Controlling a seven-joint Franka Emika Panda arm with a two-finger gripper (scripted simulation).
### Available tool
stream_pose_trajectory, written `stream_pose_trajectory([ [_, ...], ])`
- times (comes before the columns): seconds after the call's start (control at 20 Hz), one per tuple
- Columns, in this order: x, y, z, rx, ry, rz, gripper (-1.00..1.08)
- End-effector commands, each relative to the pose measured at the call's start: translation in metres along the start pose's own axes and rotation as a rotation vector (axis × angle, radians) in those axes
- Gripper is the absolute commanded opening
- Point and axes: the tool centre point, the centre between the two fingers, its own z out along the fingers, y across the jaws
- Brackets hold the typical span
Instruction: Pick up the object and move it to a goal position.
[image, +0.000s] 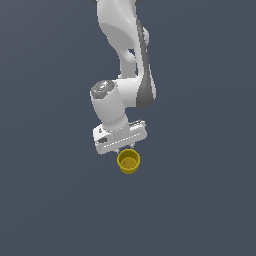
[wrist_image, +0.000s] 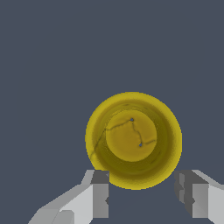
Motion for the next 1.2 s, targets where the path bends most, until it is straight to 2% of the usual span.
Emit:
stream_pose_trajectory([
  [0.0, 0.003, 0.006, 0.004, 0.015, 0.027, -0.033, 0.28],
  [0.65, 0.013, 0.036, 0.016, 0.056, 0.163, -0.166, 0.28],
  [1.15, 0.016, 0.046, 0.019, 0.058, 0.208, -0.203, 0.28],
])
